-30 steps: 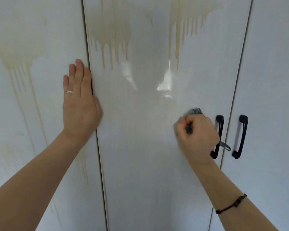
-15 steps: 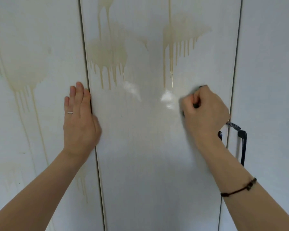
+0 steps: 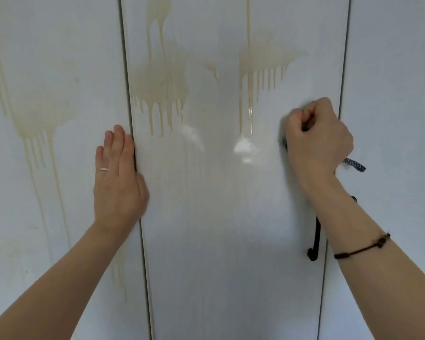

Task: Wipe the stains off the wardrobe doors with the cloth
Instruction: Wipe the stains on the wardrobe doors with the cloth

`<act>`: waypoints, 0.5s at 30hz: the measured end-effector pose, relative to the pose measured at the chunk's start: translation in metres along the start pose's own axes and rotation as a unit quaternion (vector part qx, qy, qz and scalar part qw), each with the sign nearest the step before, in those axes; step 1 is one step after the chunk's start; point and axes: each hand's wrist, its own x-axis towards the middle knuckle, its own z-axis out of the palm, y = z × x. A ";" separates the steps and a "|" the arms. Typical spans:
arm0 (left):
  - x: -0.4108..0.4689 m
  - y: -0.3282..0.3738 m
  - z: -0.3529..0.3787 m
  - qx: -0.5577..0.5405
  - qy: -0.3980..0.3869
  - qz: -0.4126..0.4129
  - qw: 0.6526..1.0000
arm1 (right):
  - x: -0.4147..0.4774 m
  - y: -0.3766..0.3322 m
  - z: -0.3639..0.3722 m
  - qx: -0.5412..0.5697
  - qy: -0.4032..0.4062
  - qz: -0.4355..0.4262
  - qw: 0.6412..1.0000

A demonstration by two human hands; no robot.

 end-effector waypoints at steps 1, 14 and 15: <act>0.000 0.001 0.001 -0.001 0.000 0.001 1.000 | -0.008 -0.004 0.002 0.002 -0.008 0.002 1.000; -0.002 -0.001 0.000 -0.012 0.017 0.006 1.000 | -0.016 0.037 -0.025 -0.111 -0.130 -0.227 0.959; -0.002 -0.001 0.000 -0.011 0.014 0.007 1.000 | -0.004 0.030 -0.021 -0.104 -0.103 -0.185 0.972</act>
